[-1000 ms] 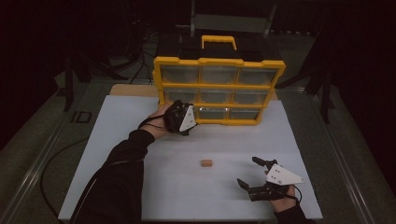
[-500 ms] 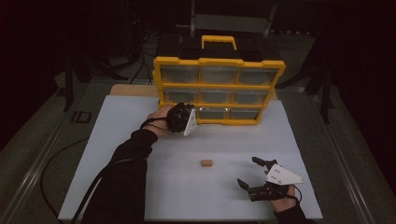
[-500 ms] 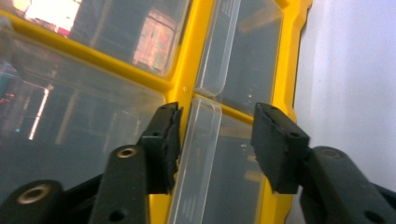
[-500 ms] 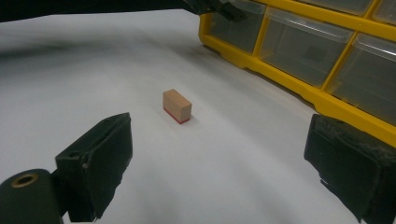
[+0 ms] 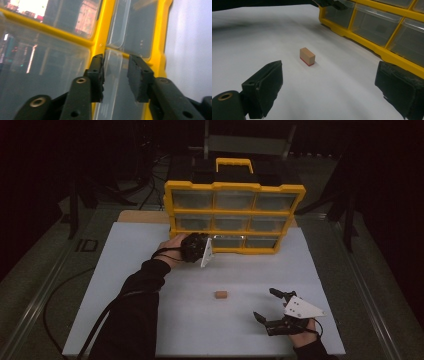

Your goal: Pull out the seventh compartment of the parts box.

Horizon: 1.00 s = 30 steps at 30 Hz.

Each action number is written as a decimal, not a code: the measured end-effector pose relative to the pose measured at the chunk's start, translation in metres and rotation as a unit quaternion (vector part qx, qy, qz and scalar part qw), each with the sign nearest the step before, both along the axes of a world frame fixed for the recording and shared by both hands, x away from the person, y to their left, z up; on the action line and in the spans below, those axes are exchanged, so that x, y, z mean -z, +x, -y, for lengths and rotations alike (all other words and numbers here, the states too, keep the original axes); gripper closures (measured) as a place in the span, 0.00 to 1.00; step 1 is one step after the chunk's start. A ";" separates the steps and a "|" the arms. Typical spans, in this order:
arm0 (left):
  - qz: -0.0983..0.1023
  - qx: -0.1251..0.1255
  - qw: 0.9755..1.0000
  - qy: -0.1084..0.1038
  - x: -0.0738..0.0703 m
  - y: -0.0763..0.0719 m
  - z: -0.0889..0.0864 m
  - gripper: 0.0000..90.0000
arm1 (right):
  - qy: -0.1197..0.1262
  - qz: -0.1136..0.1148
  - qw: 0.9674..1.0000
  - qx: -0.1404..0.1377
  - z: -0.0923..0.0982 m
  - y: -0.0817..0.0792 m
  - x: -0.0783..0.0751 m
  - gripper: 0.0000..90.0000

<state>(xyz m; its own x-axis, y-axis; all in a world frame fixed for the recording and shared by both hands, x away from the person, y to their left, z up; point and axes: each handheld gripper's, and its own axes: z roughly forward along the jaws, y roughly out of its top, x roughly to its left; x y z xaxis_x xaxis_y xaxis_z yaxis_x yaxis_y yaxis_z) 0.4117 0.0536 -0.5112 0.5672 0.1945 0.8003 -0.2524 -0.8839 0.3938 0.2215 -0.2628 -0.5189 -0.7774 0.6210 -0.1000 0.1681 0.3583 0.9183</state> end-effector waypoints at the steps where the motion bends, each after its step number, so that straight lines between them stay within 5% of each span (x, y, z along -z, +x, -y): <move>1: 0.005 -0.002 1.000 0.004 0.001 -0.001 -0.001 0.74 | 0.000 0.002 1.000 0.000 0.000 0.000 0.000 0.09; 8: 0.031 -0.023 0.998 0.047 0.003 -0.004 0.008 0.75 | -0.004 0.003 1.000 -0.002 -0.001 0.000 0.000 0.09; 13: 0.060 -0.062 0.992 0.095 0.006 -0.009 0.023 0.77 | -0.009 0.003 1.000 -0.003 -0.002 0.000 0.000 0.09; 15: 0.056 -0.075 0.991 0.100 0.005 -0.010 0.027 0.77 | -0.007 0.003 1.000 -0.003 -0.003 -0.001 0.000 0.09; 19: 0.049 -0.098 0.984 0.139 0.005 -0.008 0.037 0.77 | -0.008 0.002 1.000 -0.005 -0.003 -0.001 0.000 0.09; 23: 0.055 -0.099 0.984 0.139 0.005 -0.008 0.037 0.81 | -0.008 0.002 1.000 -0.006 -0.004 -0.002 -0.001 0.09; 30: 0.046 -0.087 0.986 0.131 0.002 -0.007 0.033 0.83 | -0.009 0.001 1.000 -0.007 -0.004 -0.001 0.000 0.09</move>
